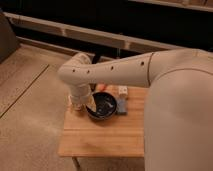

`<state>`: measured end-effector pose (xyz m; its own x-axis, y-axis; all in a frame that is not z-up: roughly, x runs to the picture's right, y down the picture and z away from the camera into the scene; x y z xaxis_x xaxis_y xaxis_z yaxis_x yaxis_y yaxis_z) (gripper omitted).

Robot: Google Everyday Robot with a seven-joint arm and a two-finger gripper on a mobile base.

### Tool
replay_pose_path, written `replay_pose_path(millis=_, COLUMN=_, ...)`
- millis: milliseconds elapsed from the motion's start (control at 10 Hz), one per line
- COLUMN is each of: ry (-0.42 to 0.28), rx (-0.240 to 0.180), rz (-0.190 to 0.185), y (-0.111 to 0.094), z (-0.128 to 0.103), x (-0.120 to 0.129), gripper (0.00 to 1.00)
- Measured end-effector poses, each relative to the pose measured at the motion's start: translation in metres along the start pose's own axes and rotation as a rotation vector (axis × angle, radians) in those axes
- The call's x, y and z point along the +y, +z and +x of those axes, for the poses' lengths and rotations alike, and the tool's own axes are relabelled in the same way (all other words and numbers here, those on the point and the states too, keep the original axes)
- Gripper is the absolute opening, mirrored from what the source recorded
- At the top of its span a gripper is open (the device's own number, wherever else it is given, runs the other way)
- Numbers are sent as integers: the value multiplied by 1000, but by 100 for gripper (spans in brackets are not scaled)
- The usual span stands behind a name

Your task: Place the ceramic cup in the ceramic bowl

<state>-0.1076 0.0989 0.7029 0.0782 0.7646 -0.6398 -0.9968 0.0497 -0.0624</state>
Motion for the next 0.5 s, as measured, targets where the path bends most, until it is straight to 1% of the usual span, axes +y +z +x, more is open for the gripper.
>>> replay_pose_path(millis=100, ry=-7, rx=-59, rz=-8, y=-7, z=-11, x=1, gripper=65)
replay_pose_path(millis=200, ry=-16, rx=-94, rz=-12, y=-12, z=-18, x=2, gripper=65)
replay_pose_path(millis=300, ry=-32, rx=-143, rz=-18, y=-18, z=-27, x=4, gripper=65)
replay_pose_path(millis=400, ry=-45, rx=-173, rz=-27, y=-23, z=-33, x=7, gripper=65)
replay_pose_path(millis=500, ry=-46, rx=-185, rz=-34, y=-26, z=-36, x=8, gripper=65)
